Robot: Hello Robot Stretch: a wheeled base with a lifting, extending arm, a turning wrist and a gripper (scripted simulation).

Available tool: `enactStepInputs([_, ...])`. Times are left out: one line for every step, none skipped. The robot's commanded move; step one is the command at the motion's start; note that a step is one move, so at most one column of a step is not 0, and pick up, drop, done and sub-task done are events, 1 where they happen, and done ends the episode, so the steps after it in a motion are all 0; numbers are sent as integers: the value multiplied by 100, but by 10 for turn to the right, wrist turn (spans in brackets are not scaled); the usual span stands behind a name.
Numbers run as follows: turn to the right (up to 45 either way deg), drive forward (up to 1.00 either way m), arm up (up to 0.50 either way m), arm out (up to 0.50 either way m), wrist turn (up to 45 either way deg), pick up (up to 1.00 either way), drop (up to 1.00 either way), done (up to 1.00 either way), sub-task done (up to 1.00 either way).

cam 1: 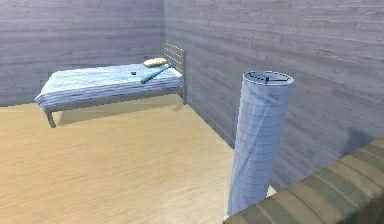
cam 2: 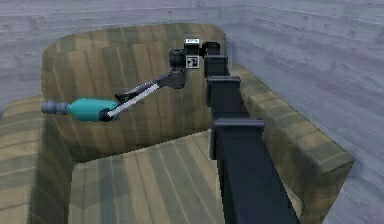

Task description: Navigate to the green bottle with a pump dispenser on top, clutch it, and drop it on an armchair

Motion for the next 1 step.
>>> enactStepInputs([0,0,0,0,450,0,0,0,0])
